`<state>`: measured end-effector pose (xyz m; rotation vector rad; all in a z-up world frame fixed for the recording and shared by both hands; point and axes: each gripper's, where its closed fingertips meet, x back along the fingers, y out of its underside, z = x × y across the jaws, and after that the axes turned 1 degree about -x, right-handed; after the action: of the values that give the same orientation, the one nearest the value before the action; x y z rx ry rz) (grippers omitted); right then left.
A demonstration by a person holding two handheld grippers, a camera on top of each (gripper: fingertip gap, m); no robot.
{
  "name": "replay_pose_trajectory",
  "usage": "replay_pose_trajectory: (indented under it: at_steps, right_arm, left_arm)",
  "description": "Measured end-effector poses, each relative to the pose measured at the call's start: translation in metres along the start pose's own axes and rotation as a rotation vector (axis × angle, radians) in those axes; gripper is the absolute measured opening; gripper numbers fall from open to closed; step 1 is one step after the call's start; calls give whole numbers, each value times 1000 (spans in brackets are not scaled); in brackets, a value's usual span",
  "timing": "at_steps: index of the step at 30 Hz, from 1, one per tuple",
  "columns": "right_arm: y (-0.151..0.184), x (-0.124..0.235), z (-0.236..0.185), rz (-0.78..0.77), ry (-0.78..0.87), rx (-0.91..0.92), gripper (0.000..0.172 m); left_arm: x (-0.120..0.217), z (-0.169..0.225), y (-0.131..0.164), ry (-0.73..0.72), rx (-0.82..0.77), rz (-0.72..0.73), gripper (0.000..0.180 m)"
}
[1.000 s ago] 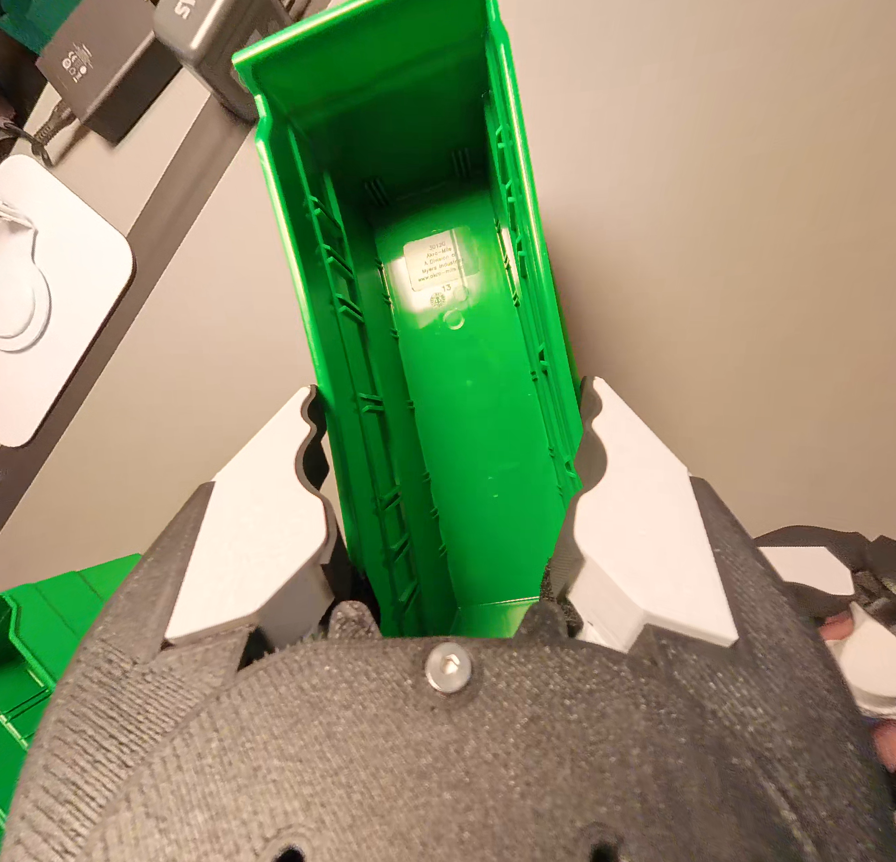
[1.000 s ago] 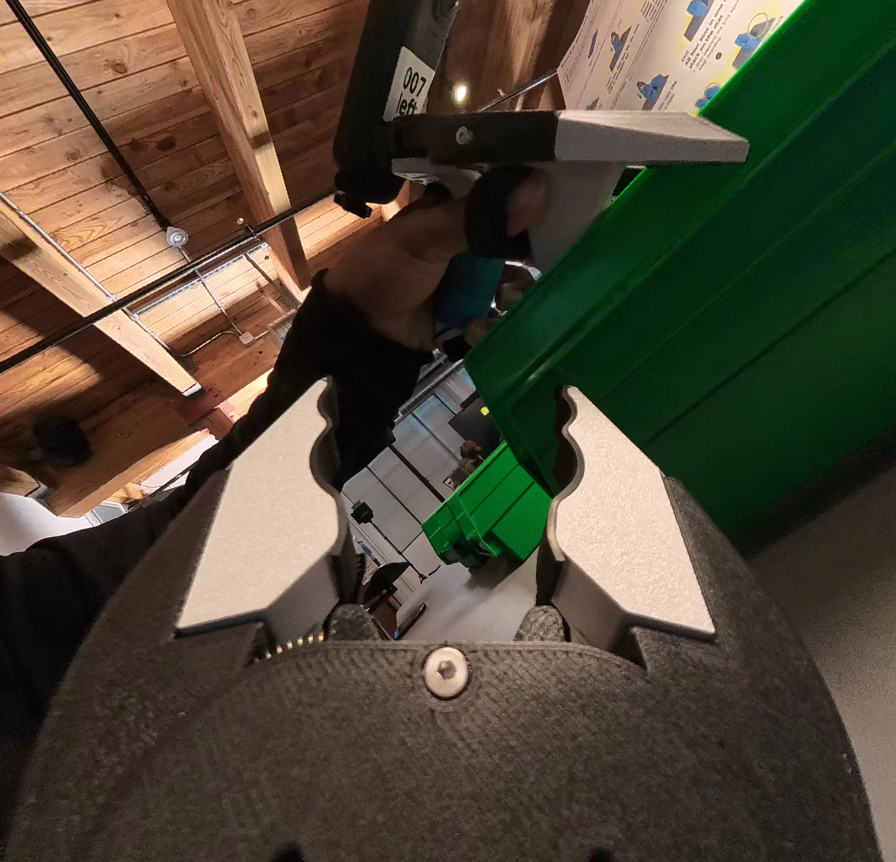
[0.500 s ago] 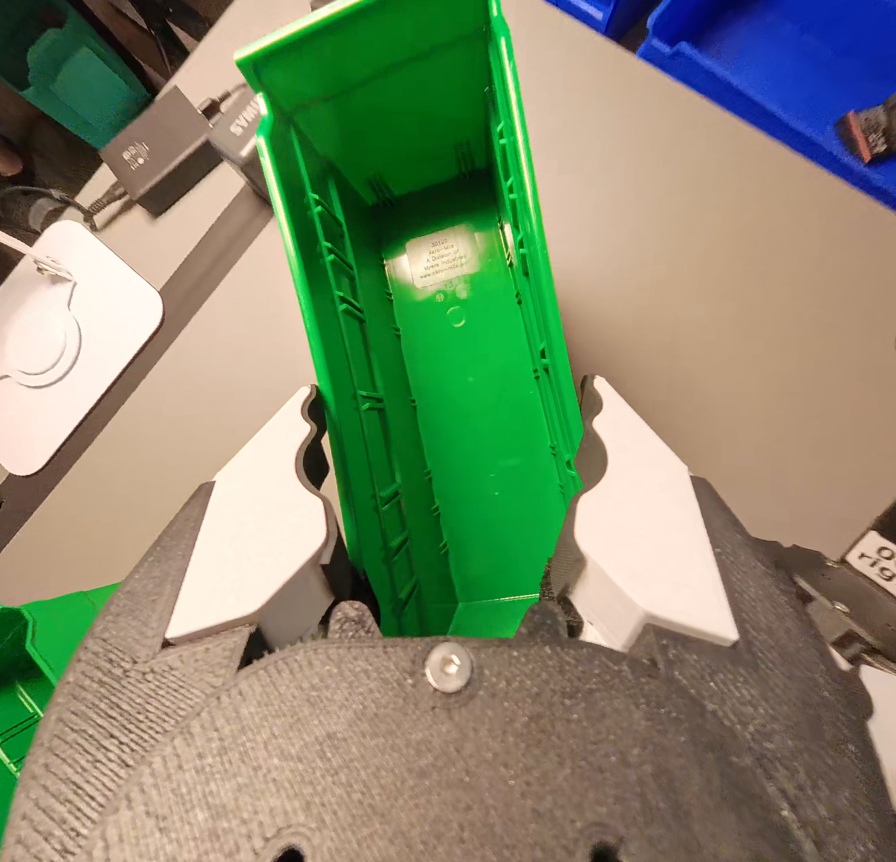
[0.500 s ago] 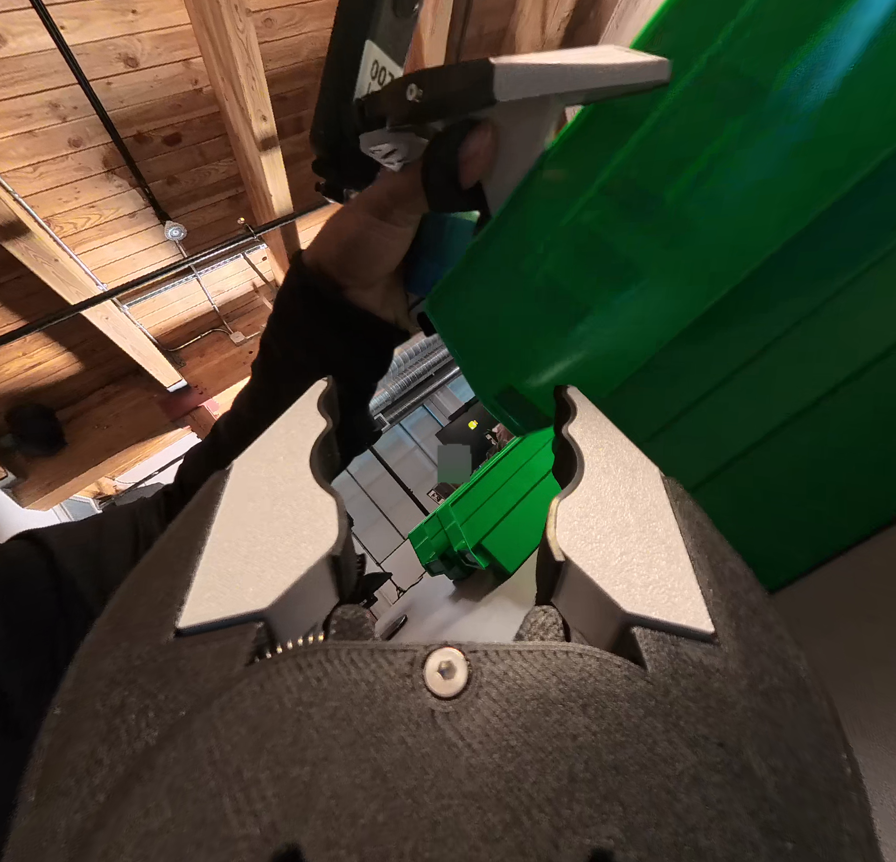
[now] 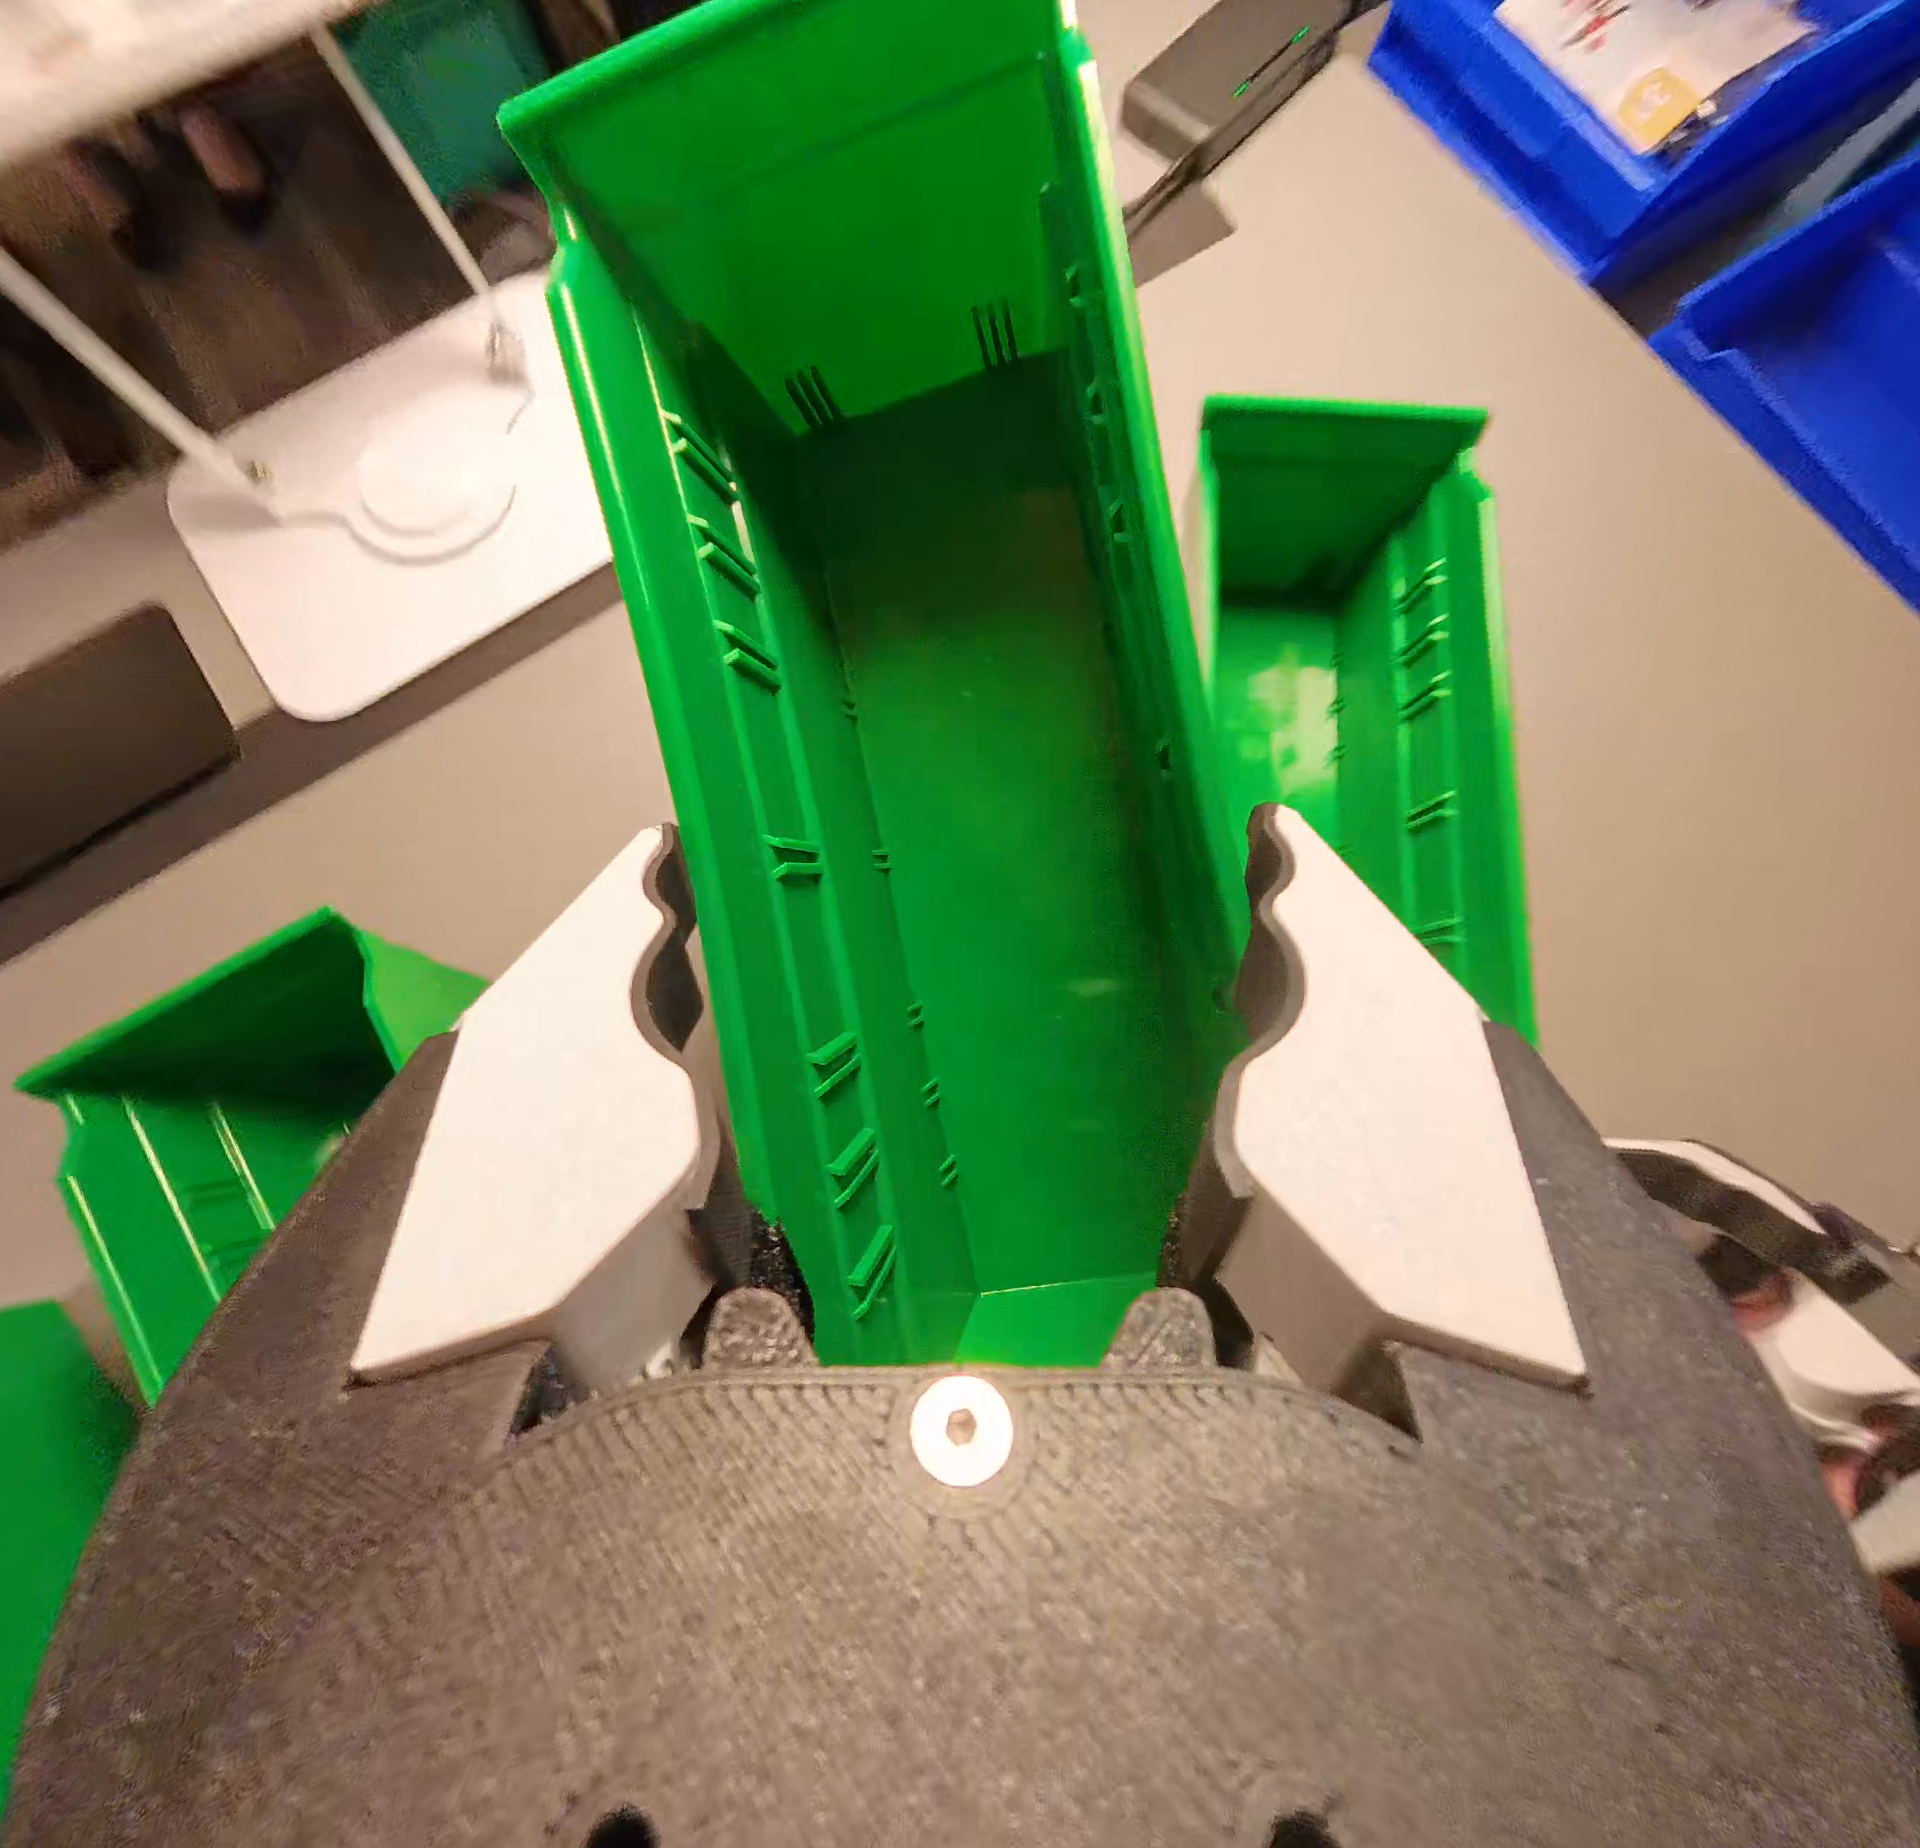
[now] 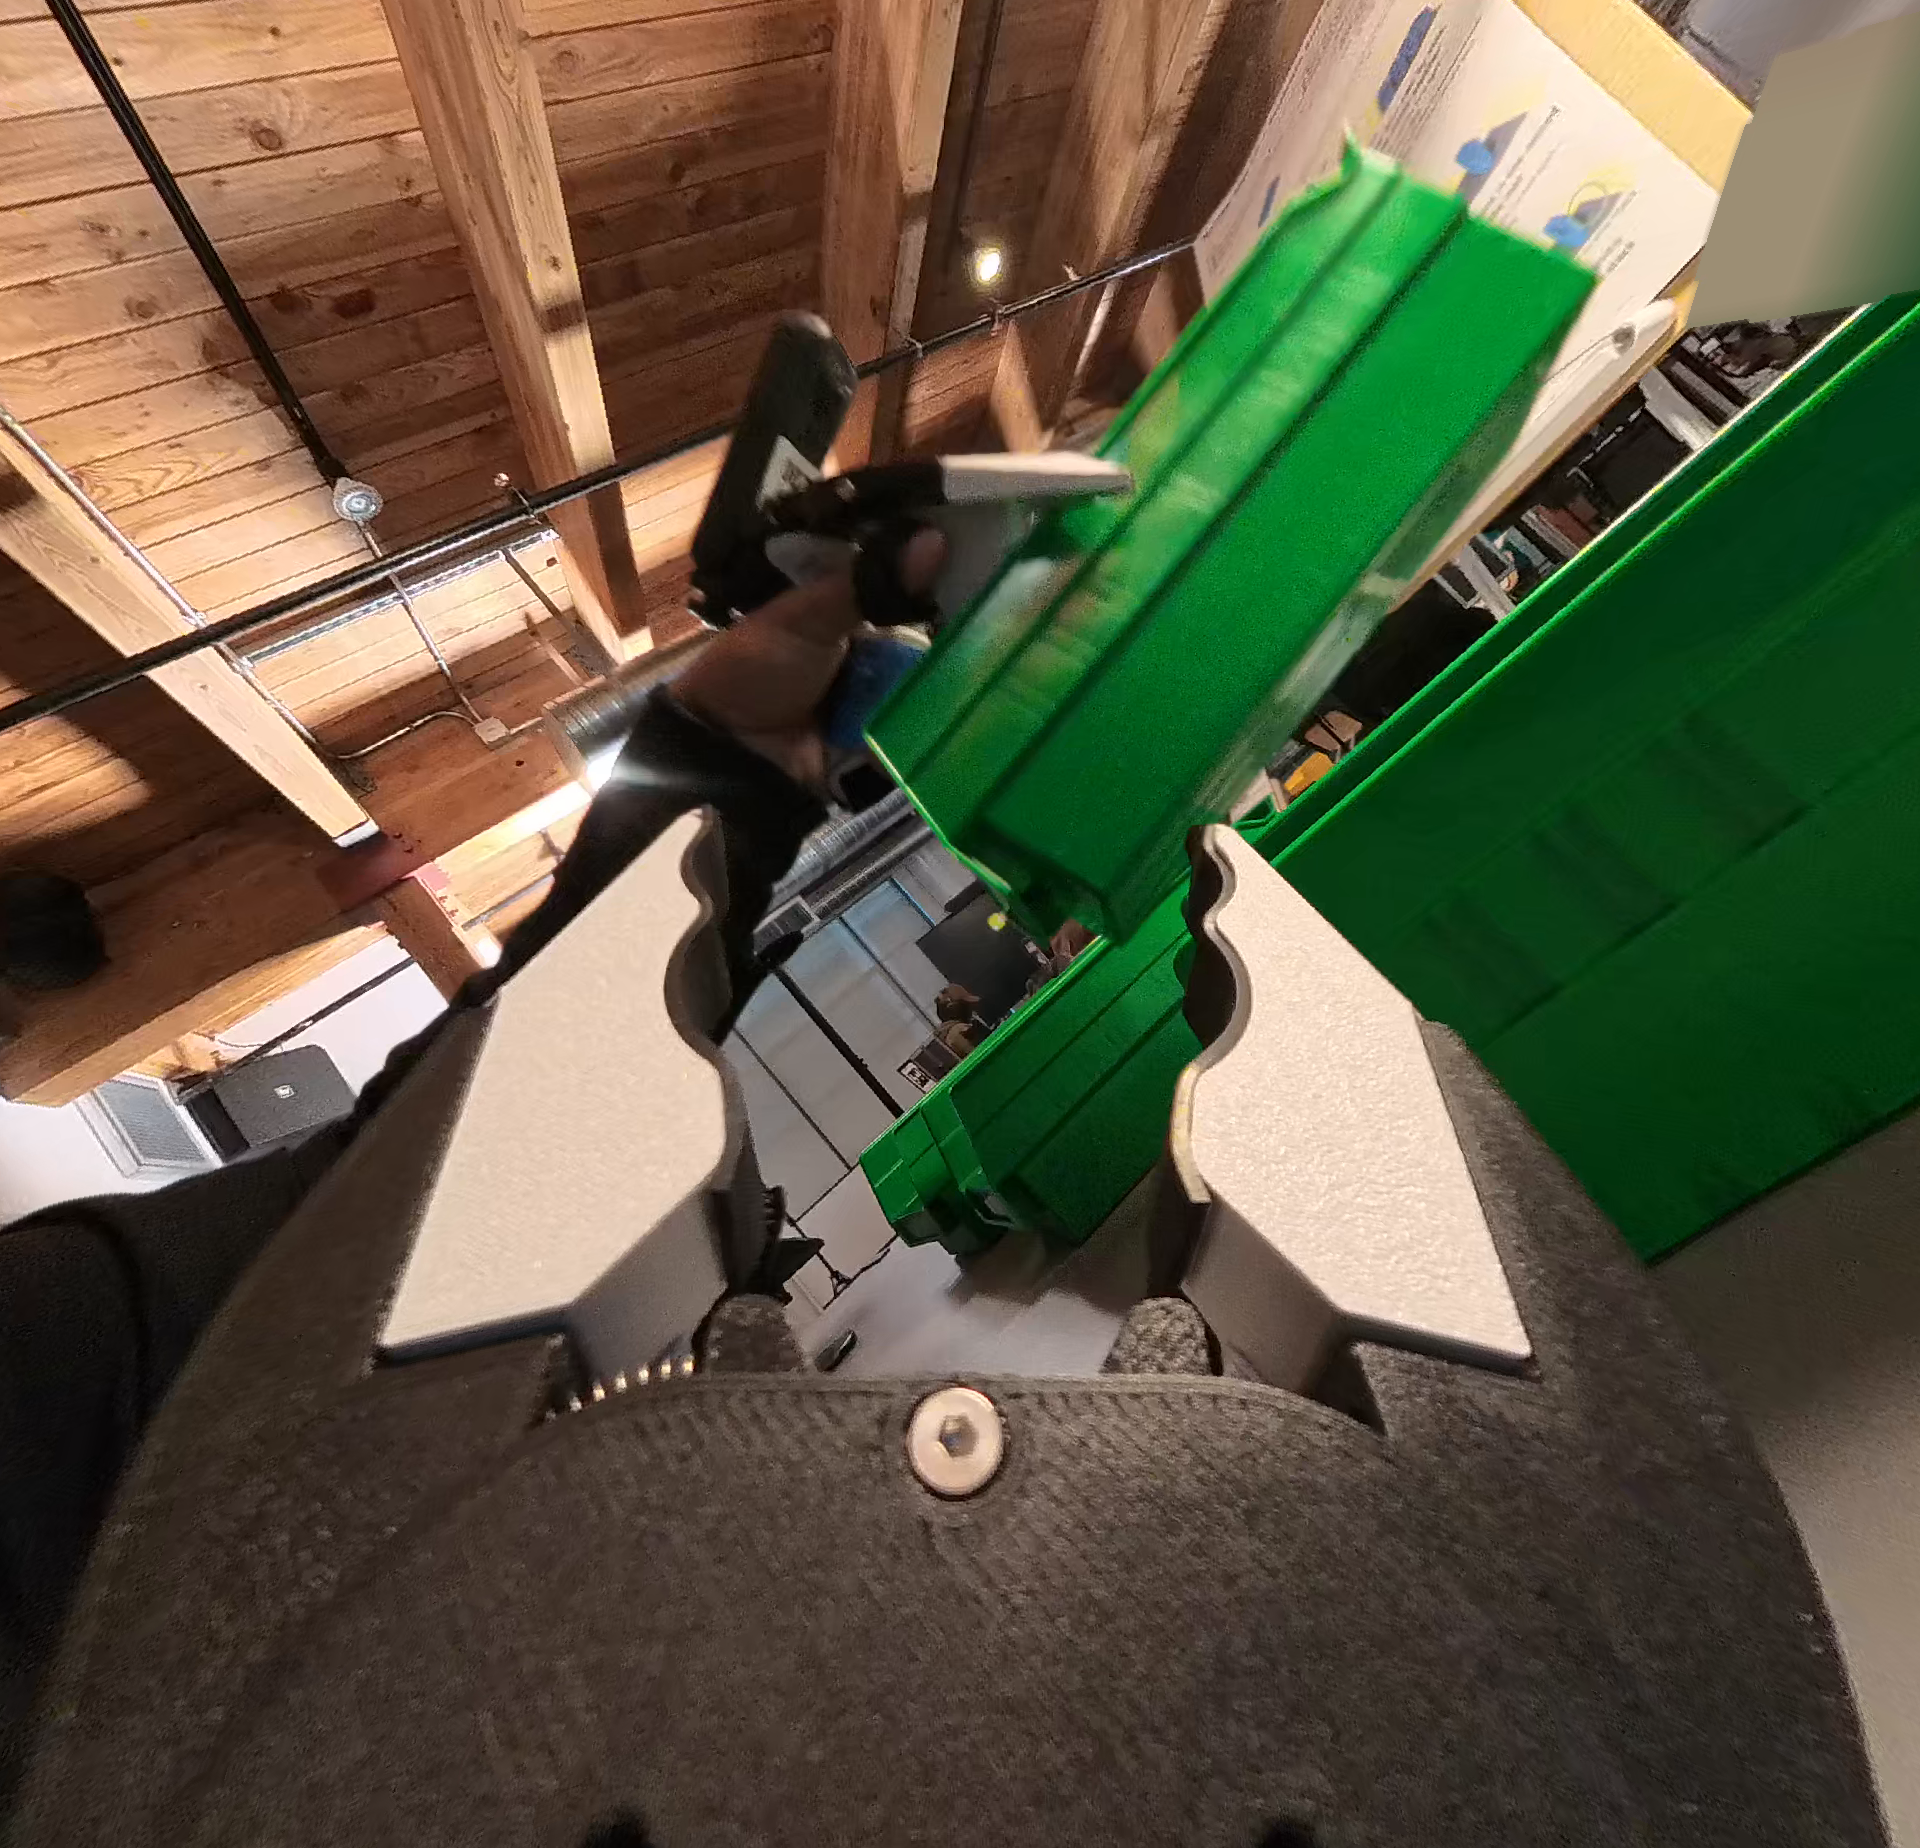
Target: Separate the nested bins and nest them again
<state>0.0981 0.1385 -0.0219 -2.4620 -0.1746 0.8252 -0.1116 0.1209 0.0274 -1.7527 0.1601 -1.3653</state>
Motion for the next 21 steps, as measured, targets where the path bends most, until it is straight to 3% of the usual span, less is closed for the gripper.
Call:
replay_pose_trajectory:
  at_steps: [5, 11, 21]
  right_arm:
    - [1, 0, 0, -1, 11, 17, 89]
    - [1, 0, 1, -2, 18, 18, 89]
    - [-1, 4, 9, -39, 99, 61, 89]
  left_arm:
    - [-30, -32, 52, -39, 84, -78, 105]
    - [-55, -42, 92, -67, 135, -141, 107]
    - [-64, -22, 103, -67, 157, -116, 121]
